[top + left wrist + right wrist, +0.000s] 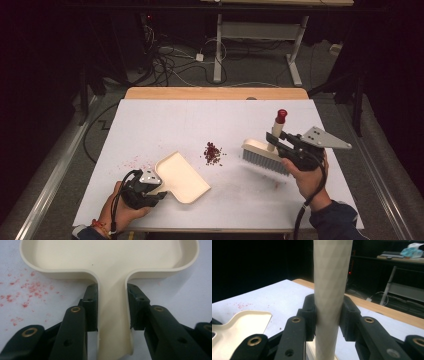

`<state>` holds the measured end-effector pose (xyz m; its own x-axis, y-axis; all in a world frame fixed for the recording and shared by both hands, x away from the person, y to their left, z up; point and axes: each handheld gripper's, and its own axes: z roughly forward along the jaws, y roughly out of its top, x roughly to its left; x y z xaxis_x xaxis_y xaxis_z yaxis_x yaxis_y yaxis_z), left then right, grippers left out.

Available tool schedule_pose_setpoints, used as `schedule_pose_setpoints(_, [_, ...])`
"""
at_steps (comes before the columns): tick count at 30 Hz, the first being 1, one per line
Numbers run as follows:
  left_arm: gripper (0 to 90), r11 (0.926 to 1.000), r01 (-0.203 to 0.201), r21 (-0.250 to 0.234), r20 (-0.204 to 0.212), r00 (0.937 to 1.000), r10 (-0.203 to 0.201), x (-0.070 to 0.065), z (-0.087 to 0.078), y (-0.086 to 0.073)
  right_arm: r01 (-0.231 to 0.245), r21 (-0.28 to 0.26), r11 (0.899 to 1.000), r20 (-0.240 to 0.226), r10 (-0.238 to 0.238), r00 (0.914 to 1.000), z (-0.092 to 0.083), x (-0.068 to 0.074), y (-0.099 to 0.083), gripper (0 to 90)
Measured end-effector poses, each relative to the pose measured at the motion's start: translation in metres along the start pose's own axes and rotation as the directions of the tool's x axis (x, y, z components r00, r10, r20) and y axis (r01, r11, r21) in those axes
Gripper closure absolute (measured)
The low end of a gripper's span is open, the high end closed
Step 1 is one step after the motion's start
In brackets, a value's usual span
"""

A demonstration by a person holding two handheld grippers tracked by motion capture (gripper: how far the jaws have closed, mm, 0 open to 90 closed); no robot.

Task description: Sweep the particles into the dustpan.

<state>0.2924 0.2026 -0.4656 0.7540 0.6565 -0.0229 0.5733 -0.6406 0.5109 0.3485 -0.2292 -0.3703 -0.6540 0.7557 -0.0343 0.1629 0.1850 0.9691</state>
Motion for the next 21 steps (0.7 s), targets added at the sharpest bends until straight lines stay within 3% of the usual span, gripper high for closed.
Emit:
schedule_pose_setpoints(2, [64.1, 1.0, -0.002, -0.001, 0.0, 1.0, 0.002, 0.0, 0.001, 0.0, 0.028, 0.006, 1.0, 0.009, -0.028, 0.9996, 0.022, 0.002, 0.007, 70.7])
schedule_pose_setpoints(4, [64.1, 1.0, 0.003, 0.0, 0.003, 1.0, -0.003, 0.0, 0.002, 0.0, 0.031, 0.016, 0.999, 0.018, -0.031, 0.9993, 0.029, 0.003, 0.009, 70.7])
schedule_pose_setpoints(7, [64.1, 0.9999, 0.011, 0.0, 0.006, 0.9999, -0.011, 0.0, 0.004, 0.0, 0.048, 0.029, 0.998, 0.064, -0.05, 0.9967, 0.06, 0.005, 0.019, 70.7])
schedule_pose_setpoints(13, [64.2, 0.9999, 0.013, 0.007, -0.004, 0.9999, -0.013, -0.003, 0.005, 0.001, 0.107, 0.019, 0.994, 0.076, -0.108, 0.9912, 0.104, 0.011, 0.021, 70.7])
schedule_pose_setpoints(20, [64.2, 0.9999, 0.012, 0.011, -0.003, 0.9999, -0.012, -0.003, 0.008, 0.003, 0.084, 0.025, 0.996, 0.076, -0.086, 0.9934, 0.131, 0.013, 0.013, 70.7])
schedule_pose_setpoints(21, [64.2, 0.9998, 0.014, 0.012, -0.001, 0.9999, -0.014, -0.002, 0.009, 0.003, 0.057, 0.019, 0.998, 0.104, -0.059, 0.9928, 0.136, 0.012, 0.009, 70.7])
